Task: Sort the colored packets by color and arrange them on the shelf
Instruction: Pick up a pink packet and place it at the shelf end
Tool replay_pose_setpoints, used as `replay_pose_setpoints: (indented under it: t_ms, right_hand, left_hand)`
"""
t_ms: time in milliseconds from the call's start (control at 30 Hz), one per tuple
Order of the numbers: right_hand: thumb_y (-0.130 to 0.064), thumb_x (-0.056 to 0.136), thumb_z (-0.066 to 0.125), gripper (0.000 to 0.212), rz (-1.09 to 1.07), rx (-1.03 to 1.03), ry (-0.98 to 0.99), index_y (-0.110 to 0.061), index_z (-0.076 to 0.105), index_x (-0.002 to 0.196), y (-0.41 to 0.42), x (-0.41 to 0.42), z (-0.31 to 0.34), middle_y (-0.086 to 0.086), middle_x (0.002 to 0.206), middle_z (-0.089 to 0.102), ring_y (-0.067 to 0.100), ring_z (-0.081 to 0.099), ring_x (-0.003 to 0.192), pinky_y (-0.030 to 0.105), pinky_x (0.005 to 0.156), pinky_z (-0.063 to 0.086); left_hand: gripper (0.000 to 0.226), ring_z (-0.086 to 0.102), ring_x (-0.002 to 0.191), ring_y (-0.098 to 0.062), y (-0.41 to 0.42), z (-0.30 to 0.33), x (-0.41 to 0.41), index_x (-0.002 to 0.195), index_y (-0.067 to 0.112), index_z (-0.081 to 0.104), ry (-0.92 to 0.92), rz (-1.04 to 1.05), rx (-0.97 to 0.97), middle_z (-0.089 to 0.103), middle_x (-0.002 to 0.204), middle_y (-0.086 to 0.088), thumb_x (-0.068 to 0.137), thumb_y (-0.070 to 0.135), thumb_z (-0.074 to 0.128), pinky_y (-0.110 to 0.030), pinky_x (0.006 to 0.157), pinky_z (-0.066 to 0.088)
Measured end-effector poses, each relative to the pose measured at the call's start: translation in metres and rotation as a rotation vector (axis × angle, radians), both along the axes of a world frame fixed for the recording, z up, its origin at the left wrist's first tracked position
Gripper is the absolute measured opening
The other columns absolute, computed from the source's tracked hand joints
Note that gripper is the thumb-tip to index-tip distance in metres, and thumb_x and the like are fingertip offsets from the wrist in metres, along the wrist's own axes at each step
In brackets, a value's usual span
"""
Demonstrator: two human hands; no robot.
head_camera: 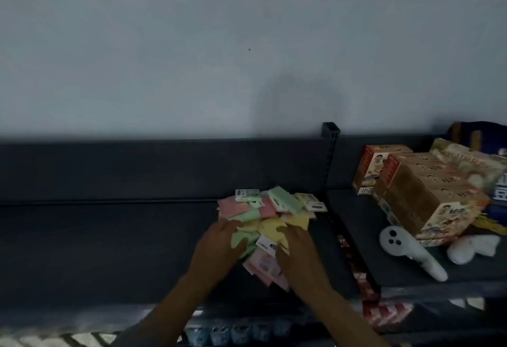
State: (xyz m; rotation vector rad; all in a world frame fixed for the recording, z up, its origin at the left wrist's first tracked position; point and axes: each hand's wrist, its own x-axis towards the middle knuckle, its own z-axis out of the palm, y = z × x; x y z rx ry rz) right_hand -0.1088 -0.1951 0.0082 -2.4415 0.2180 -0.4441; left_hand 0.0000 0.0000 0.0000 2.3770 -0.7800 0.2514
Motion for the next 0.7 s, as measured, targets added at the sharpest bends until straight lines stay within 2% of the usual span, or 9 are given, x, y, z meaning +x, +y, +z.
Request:
replay_pose_setpoints:
  t_ms: [67, 167, 333, 467, 533, 600, 633, 700]
  right_hand:
    - [-0.034, 0.100, 0.056, 0.048, -0.029, -0.176, 0.139, -0.023, 0.044, 0.146, 0.006, -0.009, -0.010, -0.001, 0.141, 0.043, 0.023, 0.037, 0.133, 0.041, 0.109, 0.037]
    - [-0.049, 0.100, 0.049, 0.062, -0.055, -0.269, 0.331, -0.029, 0.025, 0.154, 0.010, -0.023, -0.023, -0.003, 0.149, 0.029, 0.024, 0.021, 0.142, 0.043, 0.115, 0.025]
    - [-0.053, 0.096, 0.056, 0.067, -0.049, -0.231, 0.279, -0.028, 0.029, 0.151, 0.006, -0.026, -0.030, -0.004, 0.140, 0.030, 0.020, 0.027, 0.129, 0.036, 0.109, 0.033]
    - [-0.035, 0.098, 0.061, 0.059, -0.031, -0.071, 0.155, -0.024, 0.034, 0.149, 0.007, -0.024, -0.030, -0.006, 0.131, 0.025, 0.012, 0.036, 0.119, 0.024, 0.098, 0.043]
    - [-0.021, 0.099, 0.062, 0.050, -0.031, 0.000, 0.054, -0.022, 0.044, 0.145, 0.008, -0.022, -0.028, -0.010, 0.124, 0.025, 0.009, 0.044, 0.109, 0.019, 0.088, 0.046]
    - [-0.014, 0.096, 0.064, 0.046, -0.017, 0.026, -0.084, -0.025, 0.053, 0.139, 0.011, -0.020, -0.023, -0.009, 0.120, 0.034, 0.009, 0.050, 0.100, 0.019, 0.077, 0.049]
    - [-0.016, 0.096, 0.063, 0.045, 0.001, 0.025, -0.139, -0.027, 0.054, 0.139, 0.014, -0.018, -0.019, -0.008, 0.119, 0.039, 0.008, 0.052, 0.097, 0.018, 0.074, 0.049]
    - [-0.033, 0.095, 0.053, 0.043, 0.043, 0.028, -0.213, -0.026, 0.055, 0.137, 0.022, -0.014, -0.005, -0.007, 0.117, 0.044, 0.002, 0.051, 0.095, 0.009, 0.073, 0.046]
  left_hand:
    - [0.039, 0.060, 0.099, -0.017, -0.007, -0.013, -0.010, 0.120, 0.026, 0.067, 0.034, -0.017, 0.015, 0.063, 0.109, 0.004, 0.089, 0.049, 0.062, -0.033, 0.075, 0.053]
    - [0.029, 0.057, 0.102, -0.014, -0.020, -0.031, -0.030, 0.121, 0.030, 0.064, 0.153, -0.052, 0.073, 0.059, 0.106, 0.008, 0.097, 0.044, 0.058, -0.031, 0.078, 0.050]
    - [0.037, 0.050, 0.105, -0.010, -0.027, -0.038, -0.036, 0.132, 0.030, 0.058, 0.124, -0.016, 0.071, 0.058, 0.113, 0.008, 0.098, 0.044, 0.059, -0.022, 0.081, 0.041]
    - [0.038, 0.050, 0.102, -0.012, -0.030, -0.037, -0.036, 0.131, 0.031, 0.056, 0.079, -0.022, 0.107, 0.056, 0.112, 0.008, 0.099, 0.051, 0.050, -0.026, 0.082, 0.042]
    - [0.035, 0.051, 0.099, -0.007, -0.033, -0.033, -0.039, 0.127, 0.032, 0.058, 0.154, -0.014, 0.011, 0.056, 0.110, 0.011, 0.100, 0.050, 0.045, -0.024, 0.081, 0.045]
    - [0.022, 0.057, 0.095, 0.000, -0.037, -0.021, -0.044, 0.118, 0.033, 0.063, 0.272, 0.007, -0.180, 0.062, 0.107, 0.013, 0.101, 0.042, 0.054, -0.019, 0.080, 0.048]
    - [0.016, 0.060, 0.094, 0.001, -0.039, -0.015, -0.047, 0.114, 0.033, 0.065, 0.331, 0.005, -0.285, 0.066, 0.105, 0.013, 0.101, 0.038, 0.058, -0.019, 0.081, 0.050]
    - [0.014, 0.068, 0.092, -0.003, -0.042, 0.001, -0.055, 0.113, 0.033, 0.067, 0.481, -0.037, -0.475, 0.073, 0.101, 0.011, 0.101, 0.034, 0.059, -0.028, 0.082, 0.058]
